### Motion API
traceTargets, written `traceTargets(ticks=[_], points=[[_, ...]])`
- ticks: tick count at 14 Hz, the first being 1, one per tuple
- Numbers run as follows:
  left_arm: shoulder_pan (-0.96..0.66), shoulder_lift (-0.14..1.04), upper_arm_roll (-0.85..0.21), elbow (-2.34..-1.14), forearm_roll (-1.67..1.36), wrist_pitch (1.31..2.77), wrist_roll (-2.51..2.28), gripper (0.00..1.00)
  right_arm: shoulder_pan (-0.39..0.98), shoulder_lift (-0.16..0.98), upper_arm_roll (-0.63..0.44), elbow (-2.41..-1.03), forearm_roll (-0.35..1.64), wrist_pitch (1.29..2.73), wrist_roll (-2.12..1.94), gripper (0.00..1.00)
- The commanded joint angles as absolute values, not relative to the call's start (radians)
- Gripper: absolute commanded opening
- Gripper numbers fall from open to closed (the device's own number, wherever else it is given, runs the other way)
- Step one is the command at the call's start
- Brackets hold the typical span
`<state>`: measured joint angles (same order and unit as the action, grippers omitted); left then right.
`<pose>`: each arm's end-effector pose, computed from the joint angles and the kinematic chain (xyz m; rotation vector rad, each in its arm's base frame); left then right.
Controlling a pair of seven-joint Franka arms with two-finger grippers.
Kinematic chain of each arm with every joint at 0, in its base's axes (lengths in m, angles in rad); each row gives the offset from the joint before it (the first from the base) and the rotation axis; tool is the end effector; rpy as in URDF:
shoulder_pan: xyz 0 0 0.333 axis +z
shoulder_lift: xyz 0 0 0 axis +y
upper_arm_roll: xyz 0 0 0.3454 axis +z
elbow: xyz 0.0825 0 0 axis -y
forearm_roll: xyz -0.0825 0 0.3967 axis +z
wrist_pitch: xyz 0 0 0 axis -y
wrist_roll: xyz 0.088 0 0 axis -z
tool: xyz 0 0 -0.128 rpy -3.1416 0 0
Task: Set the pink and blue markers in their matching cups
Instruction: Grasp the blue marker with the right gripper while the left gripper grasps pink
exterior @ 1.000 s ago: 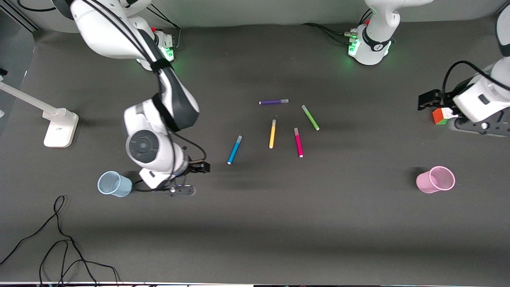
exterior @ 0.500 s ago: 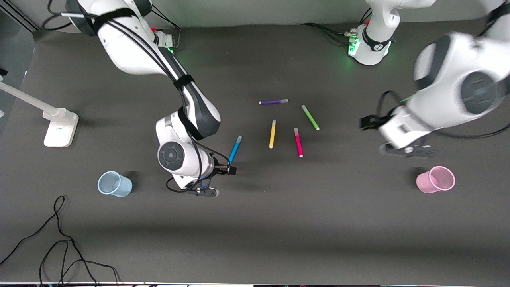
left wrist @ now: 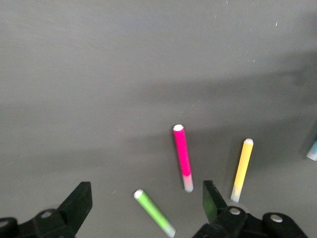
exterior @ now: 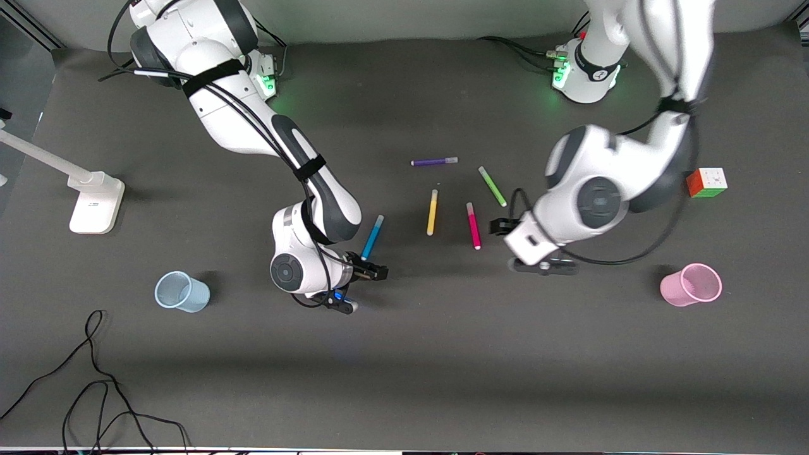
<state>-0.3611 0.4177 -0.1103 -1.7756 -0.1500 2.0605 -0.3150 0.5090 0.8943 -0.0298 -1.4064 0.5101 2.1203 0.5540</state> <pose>0.5827 -0.3030 0.3151 3.0173 -0.1064 -0.2841 0.6409 0.3722 0.1457 -2.8022 0.5316 0.4938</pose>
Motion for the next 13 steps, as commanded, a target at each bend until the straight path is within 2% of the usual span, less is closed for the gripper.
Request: traceTargets(ticks=[1,5,6,8,10,13], points=[[-0.417,0.446,-0.094,-1.885,-0.179,2.218,-0.356,0.99,0.514,0.887,-0.032,-1.397,0.532,2.077,0.589,0.82],[-0.439,0.477,-0.095,-1.901,-0.206,2.235,-0.431,0.98,0.514,0.873,-0.032,-1.399,0.532,2.019,0.595,0.79],[-0.454,0.494,-0.094,-1.901,-0.206,2.247,-0.436,0.98,0.514,0.873,-0.032,-1.399,0.532,2.008,0.595,0.72],[-0.485,0.52,-0.094,-1.93,-0.206,2.327,-0.469,0.96,0.514,0.873,-0.034,-1.402,0.532,2.002,0.595,0.5],[-0.497,0.54,-0.094,-1.969,-0.206,2.423,-0.471,0.85,0.514,0.873,-0.034,-1.423,0.532,2.003,0.595,0.33],[-0.503,0.552,-0.094,-2.0,-0.206,2.48,-0.469,0.85,0.512,0.873,-0.035,-1.427,0.532,2.002,0.597,0.0]])
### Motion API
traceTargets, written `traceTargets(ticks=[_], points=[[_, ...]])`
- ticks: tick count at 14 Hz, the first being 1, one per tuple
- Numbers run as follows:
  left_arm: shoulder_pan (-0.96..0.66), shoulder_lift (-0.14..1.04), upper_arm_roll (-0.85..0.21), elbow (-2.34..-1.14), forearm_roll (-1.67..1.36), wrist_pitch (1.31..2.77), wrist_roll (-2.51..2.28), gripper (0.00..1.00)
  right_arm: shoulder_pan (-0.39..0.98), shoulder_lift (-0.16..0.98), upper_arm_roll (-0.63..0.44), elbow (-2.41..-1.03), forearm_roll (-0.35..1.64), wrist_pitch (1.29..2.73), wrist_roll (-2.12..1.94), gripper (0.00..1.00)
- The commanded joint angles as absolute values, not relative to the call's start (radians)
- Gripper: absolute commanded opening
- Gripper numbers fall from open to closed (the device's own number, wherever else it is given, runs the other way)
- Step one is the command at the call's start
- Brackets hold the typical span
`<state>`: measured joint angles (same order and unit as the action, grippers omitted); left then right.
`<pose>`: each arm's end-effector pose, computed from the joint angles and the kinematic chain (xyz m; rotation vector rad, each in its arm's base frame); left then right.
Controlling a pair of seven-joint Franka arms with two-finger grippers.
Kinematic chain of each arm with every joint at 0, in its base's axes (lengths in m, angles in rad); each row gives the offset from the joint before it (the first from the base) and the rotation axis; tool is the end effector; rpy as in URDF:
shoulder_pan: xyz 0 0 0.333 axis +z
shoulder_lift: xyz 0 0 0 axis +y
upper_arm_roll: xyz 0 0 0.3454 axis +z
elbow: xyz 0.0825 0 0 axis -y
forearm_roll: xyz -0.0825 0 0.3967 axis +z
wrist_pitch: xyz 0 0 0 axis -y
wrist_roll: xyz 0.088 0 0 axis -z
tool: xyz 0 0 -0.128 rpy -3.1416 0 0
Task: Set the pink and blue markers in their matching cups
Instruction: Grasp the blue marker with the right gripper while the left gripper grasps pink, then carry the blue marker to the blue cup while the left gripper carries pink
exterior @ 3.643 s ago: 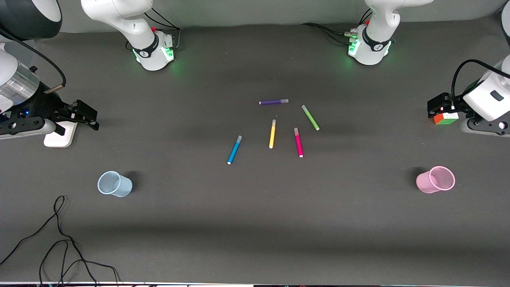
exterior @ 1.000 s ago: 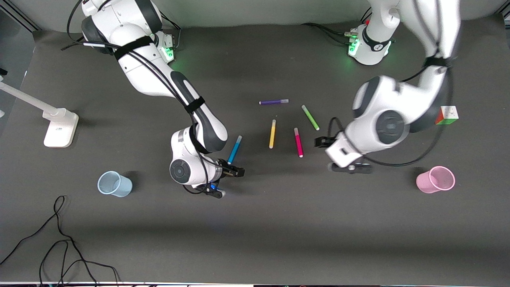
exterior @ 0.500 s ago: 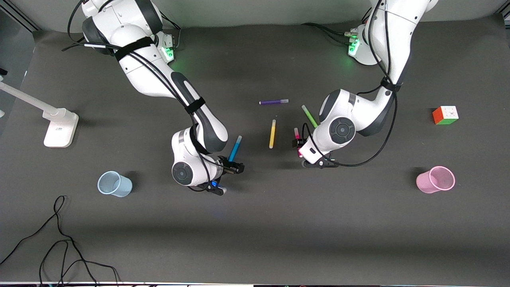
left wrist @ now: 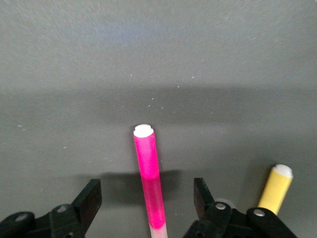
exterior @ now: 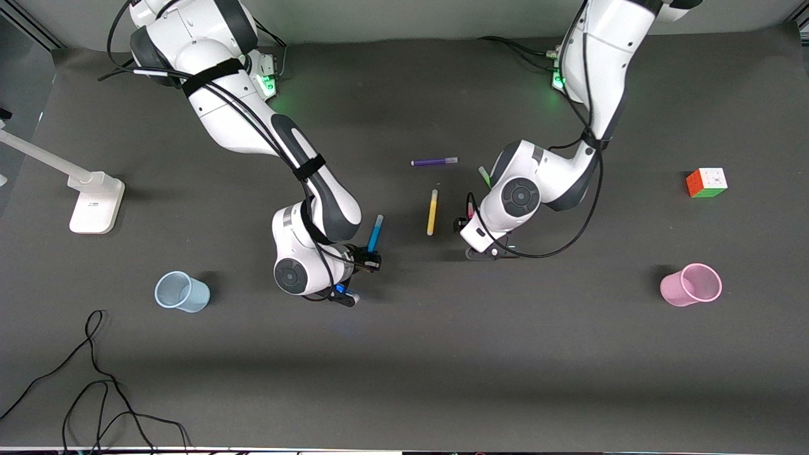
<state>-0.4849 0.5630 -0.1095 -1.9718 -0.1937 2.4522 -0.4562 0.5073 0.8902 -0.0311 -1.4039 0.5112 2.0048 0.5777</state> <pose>0.5177 -0.3519 0.1697 3.0209 0.0470 -0.2420 0.6261 0.3708 0.1446 -2.8121 0.5400 0.6501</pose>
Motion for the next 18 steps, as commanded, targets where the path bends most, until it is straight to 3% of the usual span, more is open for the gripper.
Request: traceTargets(ticks=[1,6,8,9,12,14,17,18], points=[[-0.502,0.549,-0.094,-2.008,-0.206,2.48,-0.469,0.85,0.512,0.871,-0.035,-1.424,0.532,2.002,0.6,0.0],[-0.503,0.551,-0.094,-2.008,-0.206,2.49,-0.471,0.41,0.508,0.799,-0.046,-1.391,0.465,1.884,0.669,0.0],[-0.505,0.552,-0.094,-2.009,-0.206,2.502,-0.469,0.25,0.508,0.74,-0.051,-1.413,0.324,1.879,0.67,0.0],[-0.505,0.552,-0.094,-2.01,-0.206,2.503,-0.469,0.24,0.505,0.707,-0.058,-1.429,0.22,1.881,0.667,0.0],[-0.506,0.551,-0.094,-2.008,-0.195,2.503,-0.466,0.02,0.506,0.611,-0.126,-1.466,-0.007,1.897,0.657,0.0],[-0.5,0.534,-0.092,-2.008,-0.195,2.499,-0.466,0.0,0.503,0.516,-0.165,-1.537,-0.159,1.951,0.599,0.0],[-0.483,0.45,-0.081,-2.006,-0.195,2.458,-0.463,0.0,0.505,0.379,-0.299,-1.718,-0.19,2.142,0.371,0.0],[-0.459,0.411,-0.08,-1.996,-0.187,2.38,-0.46,0.0,0.506,0.356,-0.343,-1.738,-0.192,2.175,0.273,0.0]])
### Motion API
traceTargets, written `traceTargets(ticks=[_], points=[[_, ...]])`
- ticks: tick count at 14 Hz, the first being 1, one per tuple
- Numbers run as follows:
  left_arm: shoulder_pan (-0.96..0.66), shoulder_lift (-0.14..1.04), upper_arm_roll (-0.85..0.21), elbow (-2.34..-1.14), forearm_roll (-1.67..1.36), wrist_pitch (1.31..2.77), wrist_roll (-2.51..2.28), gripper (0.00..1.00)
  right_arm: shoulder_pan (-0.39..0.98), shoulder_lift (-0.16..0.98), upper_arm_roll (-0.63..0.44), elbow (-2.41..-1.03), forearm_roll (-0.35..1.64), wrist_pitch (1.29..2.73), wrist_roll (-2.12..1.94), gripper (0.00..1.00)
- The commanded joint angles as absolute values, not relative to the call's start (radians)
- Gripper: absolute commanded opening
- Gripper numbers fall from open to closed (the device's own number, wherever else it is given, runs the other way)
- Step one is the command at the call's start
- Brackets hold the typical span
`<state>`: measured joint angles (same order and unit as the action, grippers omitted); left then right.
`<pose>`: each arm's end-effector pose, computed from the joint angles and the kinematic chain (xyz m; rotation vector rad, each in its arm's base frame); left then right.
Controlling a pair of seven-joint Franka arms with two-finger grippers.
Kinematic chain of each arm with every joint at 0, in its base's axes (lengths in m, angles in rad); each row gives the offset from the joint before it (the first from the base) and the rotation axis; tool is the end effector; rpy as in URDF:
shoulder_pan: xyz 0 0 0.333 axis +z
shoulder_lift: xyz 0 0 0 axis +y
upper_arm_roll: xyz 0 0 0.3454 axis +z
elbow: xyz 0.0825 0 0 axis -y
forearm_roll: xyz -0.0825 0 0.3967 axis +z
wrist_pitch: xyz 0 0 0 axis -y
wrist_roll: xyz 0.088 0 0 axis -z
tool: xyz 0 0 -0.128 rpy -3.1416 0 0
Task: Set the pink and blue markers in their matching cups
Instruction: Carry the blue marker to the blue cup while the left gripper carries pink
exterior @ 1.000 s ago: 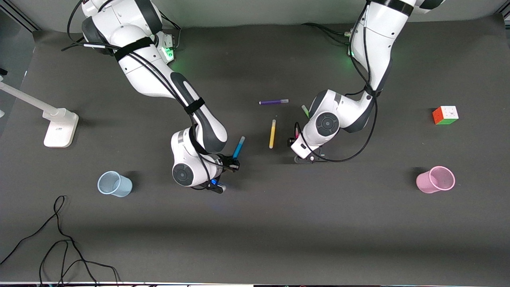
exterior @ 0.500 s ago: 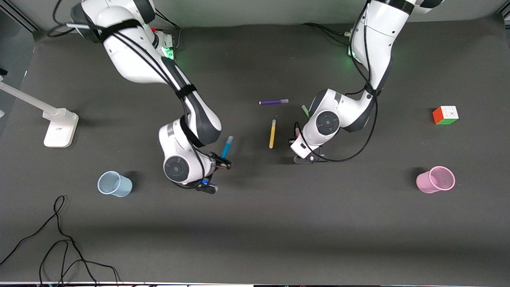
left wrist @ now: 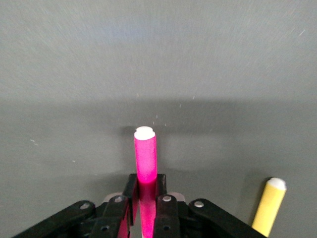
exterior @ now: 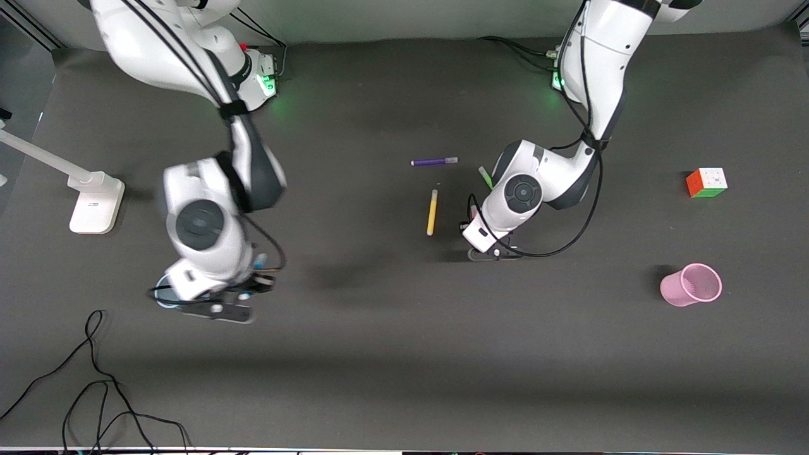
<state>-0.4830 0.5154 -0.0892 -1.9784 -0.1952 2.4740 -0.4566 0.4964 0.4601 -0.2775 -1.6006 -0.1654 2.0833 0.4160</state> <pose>0.5319 -0.3433 0.1980 3.0050 0.0756 -0.1478 0.6869 0.1669 0.3787 2.8916 -0.1278 0.1722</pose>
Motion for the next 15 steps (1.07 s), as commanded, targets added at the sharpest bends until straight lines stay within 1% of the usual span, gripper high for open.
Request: traceTargets(ticks=[1,3,4,5,7,9,11,12,14,15], points=[[-0.431,0.373,-0.077,-1.967,-0.158,2.279,-0.457,0.0,0.505,0.344,-0.388,-1.743,-0.19,2.19,0.171,0.0],[-0.388,0.313,-0.075,-1.893,-0.071,2.058,-0.45,0.0,0.505,0.322,-0.468,-1.799,-0.19,2.285,0.016,0.0],[-0.358,0.289,-0.077,-1.858,-0.019,1.978,-0.437,0.0,0.505,0.316,-0.488,-1.842,-0.19,2.354,-0.009,0.0],[-0.335,0.263,-0.077,-1.833,0.029,1.914,-0.401,0.0,0.505,0.316,-0.506,-1.88,-0.19,2.429,-0.029,0.0],[-0.261,0.215,-0.075,-1.807,0.052,1.841,-0.265,0.0,0.503,0.331,-0.526,-1.934,-0.19,2.566,-0.06,0.0],[-0.158,0.184,-0.075,-1.796,0.055,1.824,-0.096,0.0,0.5,0.347,-0.526,-1.944,-0.18,2.623,-0.049,0.0],[-0.057,0.184,-0.077,-1.787,0.104,1.833,0.086,0.0,0.5,0.359,-0.526,-1.948,-0.176,2.666,-0.043,0.0],[-0.014,0.19,-0.077,-1.784,0.109,1.844,0.172,0.0,0.5,0.364,-0.525,-1.969,-0.175,2.715,-0.043,0.0],[0.063,0.195,-0.077,-1.796,0.109,1.906,0.356,0.0,0.492,0.364,-0.526,-2.046,-0.175,2.836,-0.043,0.0],[0.09,0.199,-0.077,-1.801,0.107,1.942,0.455,0.0,0.489,0.364,-0.526,-2.071,-0.175,2.871,-0.041,0.0]])
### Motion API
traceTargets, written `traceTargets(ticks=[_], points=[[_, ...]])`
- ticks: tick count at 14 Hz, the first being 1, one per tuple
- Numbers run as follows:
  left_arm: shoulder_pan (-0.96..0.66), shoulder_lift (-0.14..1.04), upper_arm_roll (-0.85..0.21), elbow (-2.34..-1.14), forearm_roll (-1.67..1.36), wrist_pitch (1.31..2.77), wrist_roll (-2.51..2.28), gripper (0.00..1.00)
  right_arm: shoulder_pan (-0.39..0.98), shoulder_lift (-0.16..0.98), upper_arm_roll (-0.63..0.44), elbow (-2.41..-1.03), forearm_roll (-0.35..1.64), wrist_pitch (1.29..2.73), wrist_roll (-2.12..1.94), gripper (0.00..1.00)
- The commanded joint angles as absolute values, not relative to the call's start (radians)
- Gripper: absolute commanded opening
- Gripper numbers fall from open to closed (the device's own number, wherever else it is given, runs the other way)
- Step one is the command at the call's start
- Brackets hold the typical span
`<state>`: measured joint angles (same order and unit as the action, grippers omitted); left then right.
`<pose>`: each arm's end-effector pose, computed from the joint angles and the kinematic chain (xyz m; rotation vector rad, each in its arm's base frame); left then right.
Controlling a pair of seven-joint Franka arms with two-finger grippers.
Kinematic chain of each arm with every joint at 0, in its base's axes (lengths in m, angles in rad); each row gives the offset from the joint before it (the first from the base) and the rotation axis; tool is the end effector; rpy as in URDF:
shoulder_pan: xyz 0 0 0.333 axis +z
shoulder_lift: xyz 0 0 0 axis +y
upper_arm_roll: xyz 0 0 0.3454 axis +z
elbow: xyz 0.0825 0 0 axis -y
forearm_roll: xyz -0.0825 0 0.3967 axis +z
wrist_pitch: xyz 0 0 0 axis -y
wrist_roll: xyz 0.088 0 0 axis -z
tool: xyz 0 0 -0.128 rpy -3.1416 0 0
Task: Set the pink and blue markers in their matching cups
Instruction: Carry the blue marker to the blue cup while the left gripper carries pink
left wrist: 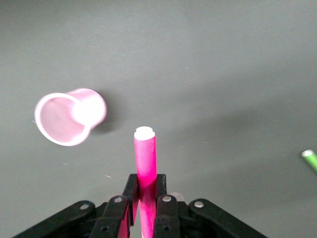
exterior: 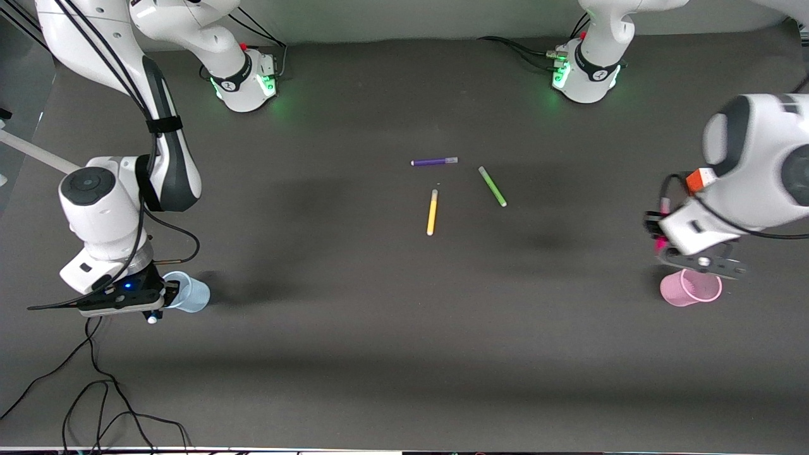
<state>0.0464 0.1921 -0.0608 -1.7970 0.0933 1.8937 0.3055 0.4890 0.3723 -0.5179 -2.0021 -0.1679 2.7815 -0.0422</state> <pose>0.6185 0.0017 0.4352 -3.0288 0.5404 0.1613 0.6685 0.0087 0.3423 2.7782 0.3197 0.6171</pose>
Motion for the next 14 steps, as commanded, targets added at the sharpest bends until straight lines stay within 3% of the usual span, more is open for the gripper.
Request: traceTargets(ticks=[1,2,3,4,9,11,14], points=[[0.116,0.202,-0.077,-1.81,0.106,1.974,0.525,0.0,0.489,0.362,-0.526,-2.082,-0.175,2.878,-0.041,0.0],[0.138,0.201,-0.078,-1.825,0.097,2.012,0.578,0.0,0.488,0.357,-0.526,-2.095,-0.175,2.879,-0.041,0.0],[0.158,0.198,-0.078,-1.847,0.092,2.055,0.641,0.0,0.488,0.354,-0.526,-2.108,-0.175,2.881,-0.037,0.14],[0.164,0.193,-0.078,-1.876,0.087,2.115,0.708,0.0,0.488,0.356,-0.526,-2.106,-0.175,2.879,-0.034,0.99],[0.238,0.224,-0.078,-1.997,-0.076,2.428,1.131,0.0,0.489,0.353,-0.526,-2.099,-0.175,2.864,-0.035,1.0],[0.265,0.267,-0.078,-1.996,-0.225,2.448,1.298,0.0,0.495,0.345,-0.525,-2.089,-0.175,2.841,-0.037,1.0],[0.307,0.316,-0.08,-1.988,-0.412,2.513,1.604,0.0,0.5,0.315,-0.508,-1.995,-0.167,2.63,-0.035,1.0]])
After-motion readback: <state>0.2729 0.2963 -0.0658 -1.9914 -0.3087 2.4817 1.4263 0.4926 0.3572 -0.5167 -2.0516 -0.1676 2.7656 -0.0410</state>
